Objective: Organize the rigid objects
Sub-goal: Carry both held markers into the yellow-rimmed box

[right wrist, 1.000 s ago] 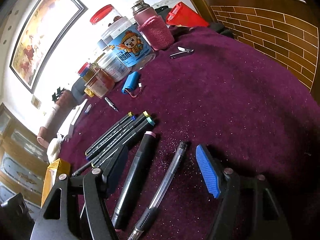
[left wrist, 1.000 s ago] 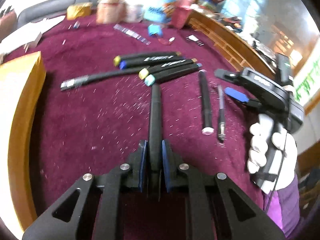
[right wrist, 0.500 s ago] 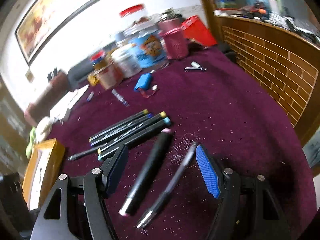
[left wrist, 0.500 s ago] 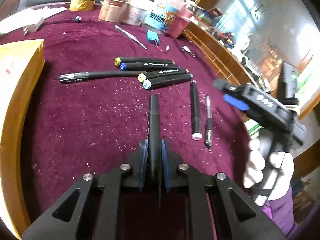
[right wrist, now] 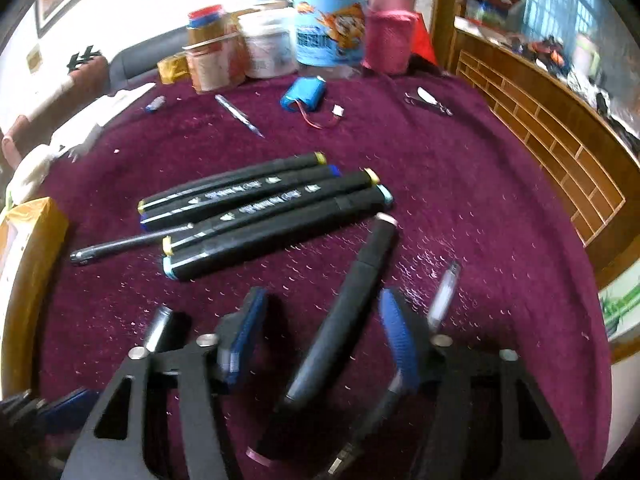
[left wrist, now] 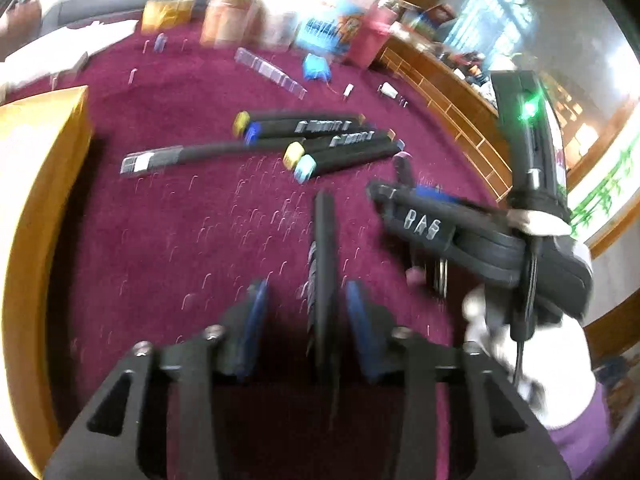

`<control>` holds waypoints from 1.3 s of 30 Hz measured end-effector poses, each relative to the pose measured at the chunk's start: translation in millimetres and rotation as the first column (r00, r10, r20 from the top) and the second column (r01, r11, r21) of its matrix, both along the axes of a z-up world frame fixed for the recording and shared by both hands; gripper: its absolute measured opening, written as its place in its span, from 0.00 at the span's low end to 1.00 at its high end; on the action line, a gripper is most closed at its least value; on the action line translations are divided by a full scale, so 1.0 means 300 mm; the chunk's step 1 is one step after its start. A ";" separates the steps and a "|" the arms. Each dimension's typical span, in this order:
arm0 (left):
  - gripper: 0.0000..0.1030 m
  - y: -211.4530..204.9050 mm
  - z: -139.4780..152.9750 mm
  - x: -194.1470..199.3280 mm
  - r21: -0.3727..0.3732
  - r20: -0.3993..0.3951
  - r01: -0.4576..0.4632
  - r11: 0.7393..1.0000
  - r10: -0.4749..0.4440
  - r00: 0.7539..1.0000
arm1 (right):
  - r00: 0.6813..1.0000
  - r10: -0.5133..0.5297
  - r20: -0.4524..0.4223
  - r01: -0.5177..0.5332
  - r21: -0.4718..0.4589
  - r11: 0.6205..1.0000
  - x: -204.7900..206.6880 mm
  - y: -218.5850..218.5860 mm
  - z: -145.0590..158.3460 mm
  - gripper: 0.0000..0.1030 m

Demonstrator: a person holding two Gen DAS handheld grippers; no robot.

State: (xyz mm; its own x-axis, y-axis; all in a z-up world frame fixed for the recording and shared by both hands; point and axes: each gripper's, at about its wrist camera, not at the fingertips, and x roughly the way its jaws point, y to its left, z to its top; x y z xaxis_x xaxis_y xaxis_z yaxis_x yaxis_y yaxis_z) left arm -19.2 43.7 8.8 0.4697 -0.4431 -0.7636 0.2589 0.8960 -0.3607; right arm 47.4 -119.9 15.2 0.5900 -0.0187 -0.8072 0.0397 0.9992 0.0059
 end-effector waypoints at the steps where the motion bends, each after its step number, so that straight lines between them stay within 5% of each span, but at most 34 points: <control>1: 0.49 -0.017 -0.006 0.002 0.012 0.017 0.002 1.000 -0.002 1.000 | 1.000 0.003 0.002 -0.003 -0.001 1.000 0.001 0.007 0.001 0.29; 3: 0.47 -0.084 -0.006 0.012 0.110 0.089 0.022 0.994 -0.032 0.996 | 1.000 0.015 -0.005 -0.015 0.003 1.000 -0.010 0.015 0.006 0.15; 5: 0.11 -0.143 -0.013 0.004 0.227 0.140 0.051 0.973 -0.084 0.987 | 0.999 0.034 -0.014 -0.034 0.036 0.999 -0.023 0.014 0.011 0.12; 7: 0.11 -0.131 -0.012 0.001 0.199 0.135 0.081 0.977 -0.109 0.985 | 0.998 0.057 -0.011 -0.055 0.123 0.991 -0.064 -0.005 0.029 0.12; 9: 0.11 -0.071 -0.012 0.012 0.071 0.068 0.099 0.993 -0.104 0.992 | 0.997 0.072 0.013 -0.073 0.191 0.979 -0.099 -0.019 0.059 0.12; 12: 0.11 0.005 0.012 -0.012 -0.039 0.070 0.088 0.995 -0.085 0.994 | 0.994 0.095 0.062 -0.108 0.261 0.959 -0.154 -0.025 0.117 0.12; 22: 0.11 0.212 0.146 -0.121 -0.280 0.110 0.047 0.959 -0.016 0.994 | 0.974 0.202 0.106 -0.228 0.403 0.886 -0.203 0.100 0.205 0.12; 29: 0.12 0.521 0.179 -0.149 -0.316 0.101 -0.117 0.942 0.156 0.983 | 0.952 0.291 0.093 -0.299 0.479 0.825 -0.167 0.268 0.227 0.13; 39: 0.12 0.912 0.148 -0.081 -0.249 0.044 -0.365 0.897 0.387 0.921 | 0.900 0.434 0.042 -0.397 0.492 0.775 -0.085 0.618 0.209 0.13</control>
